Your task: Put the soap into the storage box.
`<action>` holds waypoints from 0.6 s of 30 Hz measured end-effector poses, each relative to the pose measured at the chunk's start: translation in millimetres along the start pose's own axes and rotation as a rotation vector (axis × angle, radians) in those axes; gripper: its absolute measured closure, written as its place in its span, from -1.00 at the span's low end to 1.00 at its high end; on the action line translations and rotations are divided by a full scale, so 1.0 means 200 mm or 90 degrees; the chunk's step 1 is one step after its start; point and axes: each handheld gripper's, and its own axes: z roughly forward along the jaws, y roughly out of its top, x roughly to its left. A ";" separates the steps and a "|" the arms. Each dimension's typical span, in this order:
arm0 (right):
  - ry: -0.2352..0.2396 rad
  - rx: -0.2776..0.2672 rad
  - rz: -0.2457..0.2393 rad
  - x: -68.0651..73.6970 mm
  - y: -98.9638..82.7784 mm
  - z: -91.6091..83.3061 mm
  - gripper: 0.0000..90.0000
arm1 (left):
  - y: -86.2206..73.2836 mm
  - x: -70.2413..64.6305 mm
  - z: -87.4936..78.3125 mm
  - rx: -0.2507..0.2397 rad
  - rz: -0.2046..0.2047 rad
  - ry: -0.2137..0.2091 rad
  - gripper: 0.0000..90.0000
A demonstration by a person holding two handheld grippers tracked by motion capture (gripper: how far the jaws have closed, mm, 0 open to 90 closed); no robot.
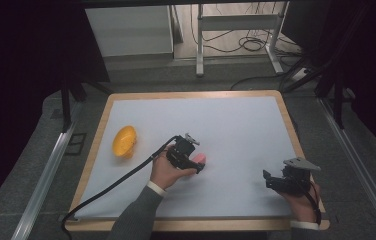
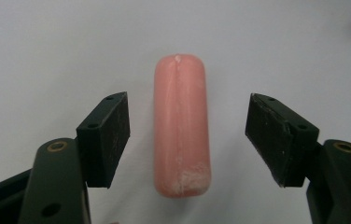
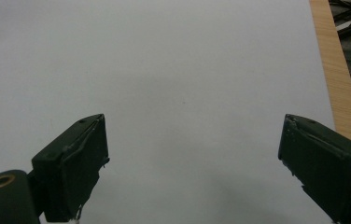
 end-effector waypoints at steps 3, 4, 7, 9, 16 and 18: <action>0.002 -0.002 -0.003 0.00 0.00 0.00 -0.82 | 0.00 0.00 0.02 0.003 -0.005 -0.003 -0.27; 0.001 -0.001 -0.003 0.00 0.00 0.00 -0.82 | 0.00 0.00 0.03 0.004 -0.004 -0.003 -0.26; 0.000 -0.002 0.002 -0.01 0.00 0.00 -0.82 | 0.00 -0.01 0.05 0.013 -0.003 -0.003 -0.23; 0.000 -0.003 0.002 -0.01 0.00 0.00 -0.82 | 0.00 0.00 0.07 0.018 -0.001 -0.003 -0.20; -0.003 0.000 0.005 -0.01 -0.01 0.00 -0.82 | -0.01 0.02 0.12 0.033 -0.008 0.000 -0.06; -0.003 0.000 0.003 -0.01 -0.01 0.00 -0.82 | -0.01 0.02 0.13 0.043 -0.007 -0.003 -0.05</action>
